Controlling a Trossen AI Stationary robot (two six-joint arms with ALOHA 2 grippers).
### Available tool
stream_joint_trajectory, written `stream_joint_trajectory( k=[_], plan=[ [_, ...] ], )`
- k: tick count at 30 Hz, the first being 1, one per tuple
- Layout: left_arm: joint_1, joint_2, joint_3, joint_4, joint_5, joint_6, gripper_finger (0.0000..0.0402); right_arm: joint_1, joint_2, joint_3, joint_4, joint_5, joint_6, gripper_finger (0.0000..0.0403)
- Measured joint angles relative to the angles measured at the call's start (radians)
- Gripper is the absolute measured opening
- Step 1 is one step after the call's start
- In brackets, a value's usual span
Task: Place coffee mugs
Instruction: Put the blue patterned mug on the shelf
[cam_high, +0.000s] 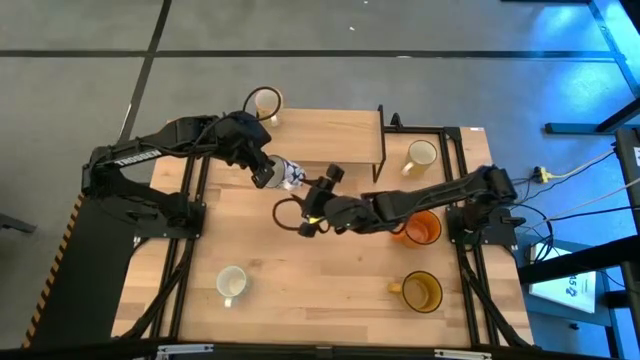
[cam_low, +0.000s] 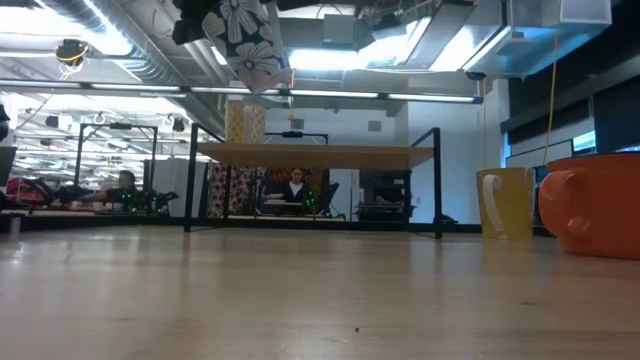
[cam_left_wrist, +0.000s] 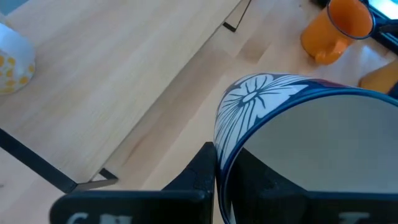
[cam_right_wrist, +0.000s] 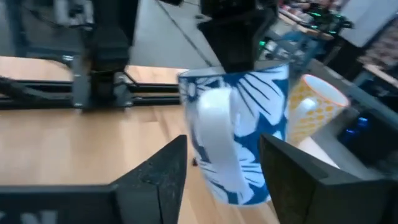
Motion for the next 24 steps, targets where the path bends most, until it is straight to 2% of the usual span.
stream_joint_trajectory(
  k=[4, 9, 11, 14, 17, 21, 24],
  plan=[
    [0.0, 0.0, 0.0, 0.0, 0.001, 0.015, 0.0017, -0.002, 0.043, 0.023, 0.046, 0.063, 0.0, 0.0153],
    [0.008, 0.0, 0.0, -0.001, 0.004, 0.017, 0.0017, -0.009, 0.078, 0.03, 0.102, 0.061, -0.002, 0.0128],
    [0.014, 0.0, 0.0, -0.003, 0.011, 0.021, 0.0017, -0.007, 0.084, 0.031, 0.096, 0.109, -0.004, 0.0116],
    [0.016, 0.0, 0.0, 0.002, 0.011, 0.027, 0.0017, -0.008, 0.084, 0.03, 0.1, 0.12, -0.009, 0.0085],
    [0.016, 0.0, 0.0, -0.005, 0.011, 0.024, 0.0017, -0.014, 0.084, 0.03, 0.103, 0.086, -0.026, 0.0045],
    [0.016, 0.0, 0.0, -0.007, 0.008, 0.021, 0.002, -0.015, 0.084, 0.03, 0.103, 0.07, -0.025, 0.004],
    [0.016, 0.0, 0.0, -0.001, 0.005, 0.022, 0.0038, -0.015, 0.083, 0.03, 0.103, 0.071, -0.011, 0.004]
  ],
)
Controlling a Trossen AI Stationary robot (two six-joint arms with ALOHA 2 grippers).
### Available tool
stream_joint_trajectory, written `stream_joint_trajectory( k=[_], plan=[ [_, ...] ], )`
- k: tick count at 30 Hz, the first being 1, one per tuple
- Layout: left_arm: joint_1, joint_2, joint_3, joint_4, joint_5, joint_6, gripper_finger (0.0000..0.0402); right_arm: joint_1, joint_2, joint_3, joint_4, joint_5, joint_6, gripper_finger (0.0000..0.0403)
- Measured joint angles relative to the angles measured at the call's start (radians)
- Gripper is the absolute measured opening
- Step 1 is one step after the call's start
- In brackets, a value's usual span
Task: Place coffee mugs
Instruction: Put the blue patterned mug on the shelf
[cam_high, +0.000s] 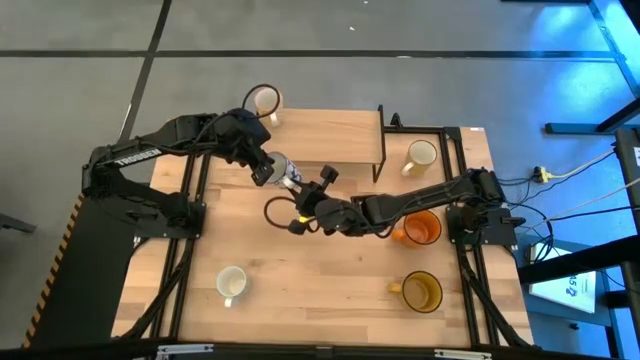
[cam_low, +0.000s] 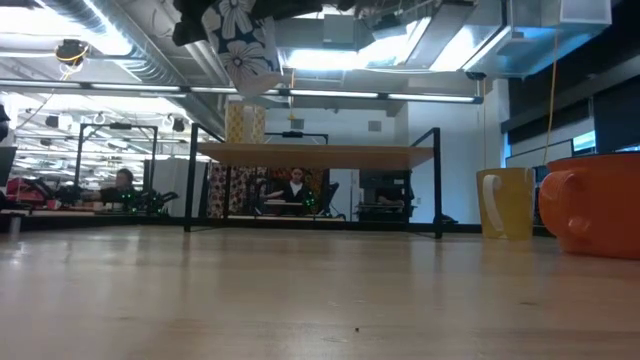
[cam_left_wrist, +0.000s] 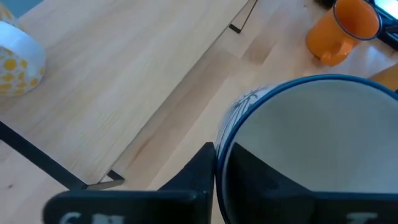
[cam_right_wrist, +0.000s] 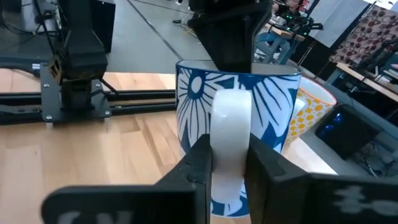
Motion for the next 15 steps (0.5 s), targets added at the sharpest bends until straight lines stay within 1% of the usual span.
stream_joint_trajectory(
  k=[5, 10, 13, 15],
  plan=[
    [-0.001, -0.004, 0.0, 0.001, 0.003, -0.008, 0.0075, -0.005, 0.0, 0.0, 0.012, -0.016, 0.004, 0.004],
    [0.019, -0.063, 0.0, -0.008, 0.003, 0.01, 0.0088, -0.005, 0.0, 0.0, 0.02, -0.008, 0.022, 0.004],
    [0.048, -0.114, 0.0, -0.01, 0.0, 0.046, 0.009, -0.005, 0.0, 0.0, 0.024, 0.026, 0.037, 0.004],
    [0.068, -0.152, 0.0, -0.01, 0.0, 0.083, 0.009, -0.005, 0.0, 0.0, 0.031, 0.07, 0.038, 0.004]
  ],
)
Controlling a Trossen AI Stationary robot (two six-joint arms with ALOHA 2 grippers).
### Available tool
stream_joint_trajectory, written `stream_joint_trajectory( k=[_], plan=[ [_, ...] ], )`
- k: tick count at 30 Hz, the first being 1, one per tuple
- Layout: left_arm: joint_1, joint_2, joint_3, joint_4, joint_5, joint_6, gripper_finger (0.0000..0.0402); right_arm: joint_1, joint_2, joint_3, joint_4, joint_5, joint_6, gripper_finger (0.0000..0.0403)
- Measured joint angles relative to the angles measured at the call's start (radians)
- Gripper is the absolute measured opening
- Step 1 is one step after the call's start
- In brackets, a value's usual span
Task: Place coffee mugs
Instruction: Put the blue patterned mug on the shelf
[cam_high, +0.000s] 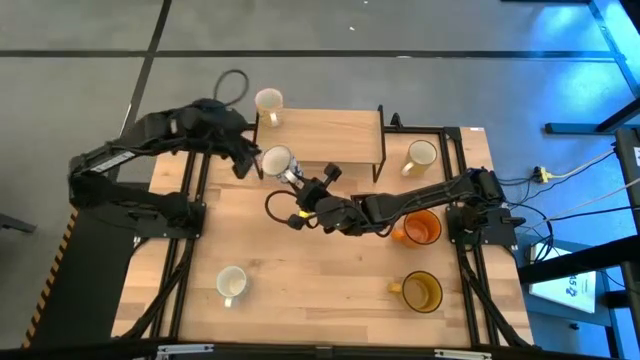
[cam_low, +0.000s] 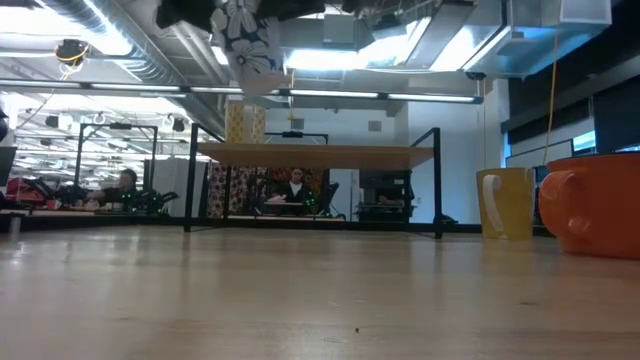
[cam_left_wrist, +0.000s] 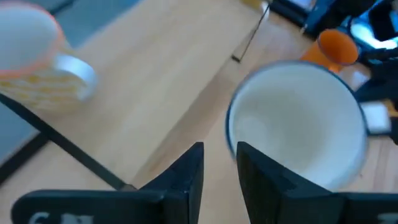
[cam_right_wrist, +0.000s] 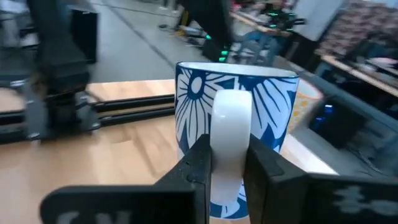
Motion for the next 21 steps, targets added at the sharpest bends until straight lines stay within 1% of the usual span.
stream_joint_trajectory(
  k=[7, 10, 14, 16, 21],
  plan=[
    [0.059, -0.145, 0.0, -0.001, -0.007, 0.131, 0.0091, -0.028, -0.001, 0.0, 0.008, 0.167, 0.086, 0.004],
    [0.071, -0.194, 0.0, 0.002, -0.042, 0.183, 0.0091, -0.064, -0.002, 0.0, 0.043, 0.245, 0.098, 0.004],
    [0.074, -0.242, 0.0, 0.004, -0.119, 0.27, 0.0091, -0.125, 0.001, 0.0, 0.095, 0.254, 0.1, 0.004],
    [0.074, -0.256, 0.0, 0.004, -0.13, 0.281, 0.0091, -0.158, 0.012, 0.0, 0.139, 0.251, 0.1, 0.004],
    [0.074, -0.278, 0.0, 0.004, -0.132, 0.28, 0.0092, -0.241, 0.067, 0.0, 0.252, 0.198, 0.101, 0.004]
  ],
)
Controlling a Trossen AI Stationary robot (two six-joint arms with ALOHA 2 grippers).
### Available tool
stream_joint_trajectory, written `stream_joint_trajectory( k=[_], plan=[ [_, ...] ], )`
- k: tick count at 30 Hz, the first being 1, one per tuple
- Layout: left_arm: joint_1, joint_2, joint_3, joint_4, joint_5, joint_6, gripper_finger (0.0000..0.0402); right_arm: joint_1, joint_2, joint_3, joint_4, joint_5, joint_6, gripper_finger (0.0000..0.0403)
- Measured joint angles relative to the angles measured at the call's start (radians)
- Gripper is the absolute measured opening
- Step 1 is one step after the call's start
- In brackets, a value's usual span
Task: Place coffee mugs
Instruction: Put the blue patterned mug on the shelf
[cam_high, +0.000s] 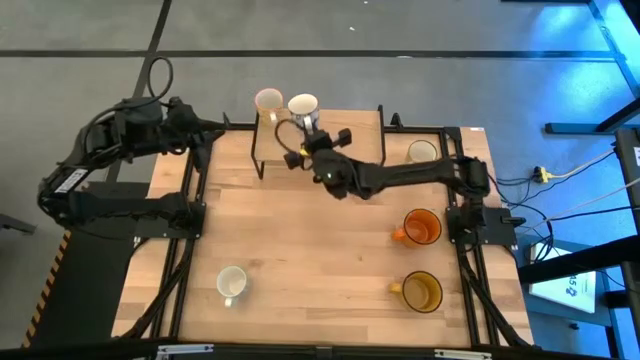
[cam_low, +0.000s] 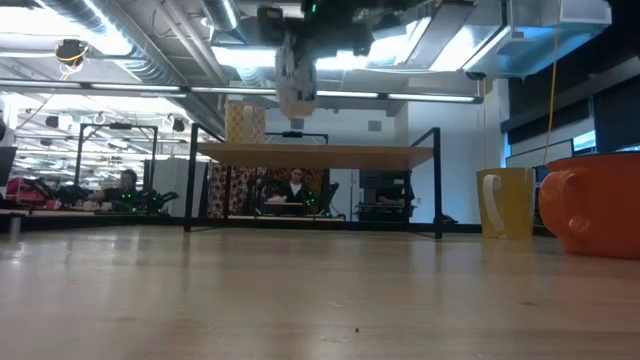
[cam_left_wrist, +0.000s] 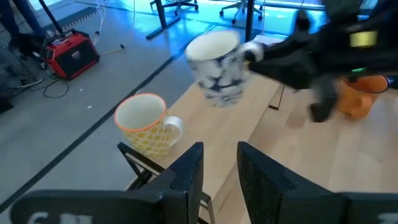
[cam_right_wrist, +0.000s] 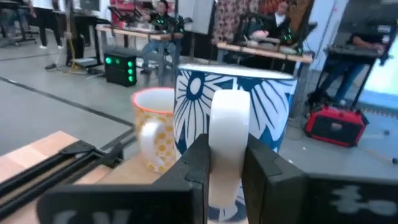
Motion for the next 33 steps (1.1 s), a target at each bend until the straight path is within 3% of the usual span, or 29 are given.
stream_joint_trajectory(
  k=[9, 33],
  plan=[
    [0.0, -0.005, 0.0, -0.004, 0.0, 0.0, 0.0092, -0.102, 0.12, 0.0, 0.205, -0.097, 0.001, 0.004],
    [0.0, -0.004, 0.0, -0.004, 0.0, -0.003, 0.0092, -0.153, 0.217, 0.001, 0.263, -0.143, 0.053, 0.004]
  ],
)
